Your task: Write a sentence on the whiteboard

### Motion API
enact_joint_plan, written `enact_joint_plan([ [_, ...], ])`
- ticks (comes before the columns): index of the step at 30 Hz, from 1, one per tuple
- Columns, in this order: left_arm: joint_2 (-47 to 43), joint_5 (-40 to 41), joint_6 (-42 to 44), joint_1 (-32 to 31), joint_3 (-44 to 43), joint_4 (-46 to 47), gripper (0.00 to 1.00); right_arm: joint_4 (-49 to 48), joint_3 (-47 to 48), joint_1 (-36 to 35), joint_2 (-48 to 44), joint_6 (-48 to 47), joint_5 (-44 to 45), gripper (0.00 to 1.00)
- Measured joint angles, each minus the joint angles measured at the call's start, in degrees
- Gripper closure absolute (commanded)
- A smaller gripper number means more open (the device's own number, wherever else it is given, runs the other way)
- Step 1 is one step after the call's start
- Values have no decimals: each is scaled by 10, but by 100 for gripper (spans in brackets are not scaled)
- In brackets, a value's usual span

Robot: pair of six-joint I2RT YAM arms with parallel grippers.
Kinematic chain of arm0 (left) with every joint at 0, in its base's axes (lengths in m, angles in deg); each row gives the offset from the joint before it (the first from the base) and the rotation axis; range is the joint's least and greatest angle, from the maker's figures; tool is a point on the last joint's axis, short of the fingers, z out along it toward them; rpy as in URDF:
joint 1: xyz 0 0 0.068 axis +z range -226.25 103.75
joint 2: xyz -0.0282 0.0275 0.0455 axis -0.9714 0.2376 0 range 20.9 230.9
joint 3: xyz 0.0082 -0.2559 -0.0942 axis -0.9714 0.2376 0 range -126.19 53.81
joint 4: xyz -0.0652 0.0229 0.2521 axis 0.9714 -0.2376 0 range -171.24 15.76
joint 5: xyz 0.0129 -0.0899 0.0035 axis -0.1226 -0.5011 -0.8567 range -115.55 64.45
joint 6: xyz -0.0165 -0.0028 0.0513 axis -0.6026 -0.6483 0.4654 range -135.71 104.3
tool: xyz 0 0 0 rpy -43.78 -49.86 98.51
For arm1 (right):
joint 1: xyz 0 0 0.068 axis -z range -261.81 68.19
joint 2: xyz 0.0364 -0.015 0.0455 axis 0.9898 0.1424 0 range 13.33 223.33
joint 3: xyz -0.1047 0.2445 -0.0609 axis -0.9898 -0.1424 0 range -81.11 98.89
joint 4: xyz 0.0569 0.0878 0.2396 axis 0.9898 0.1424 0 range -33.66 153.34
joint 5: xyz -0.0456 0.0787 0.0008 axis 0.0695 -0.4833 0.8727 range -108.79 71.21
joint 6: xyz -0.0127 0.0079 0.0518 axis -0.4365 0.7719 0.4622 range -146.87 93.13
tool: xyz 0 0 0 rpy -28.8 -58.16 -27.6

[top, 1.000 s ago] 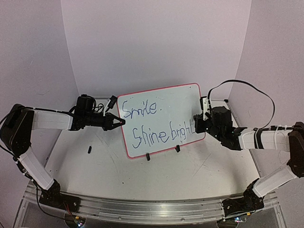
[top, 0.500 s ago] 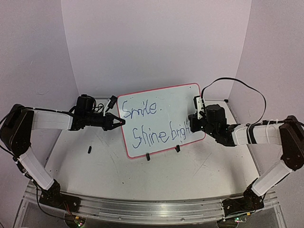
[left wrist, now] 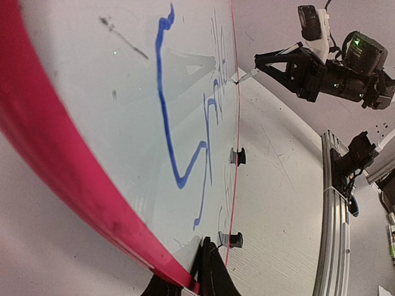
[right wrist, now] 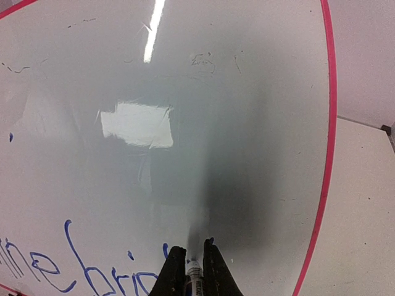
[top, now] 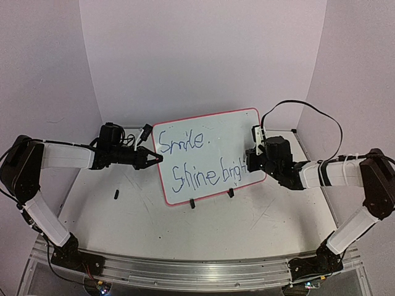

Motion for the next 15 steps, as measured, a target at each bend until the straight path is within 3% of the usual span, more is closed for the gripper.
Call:
enact_joint_plan([
  [9, 0, 0, 0, 0, 0, 0, 100, 6, -5, -1, -14, 1, 46, 100],
  [15, 0, 0, 0, 0, 0, 0, 100, 21, -38, 0, -106, 8, 46, 100],
])
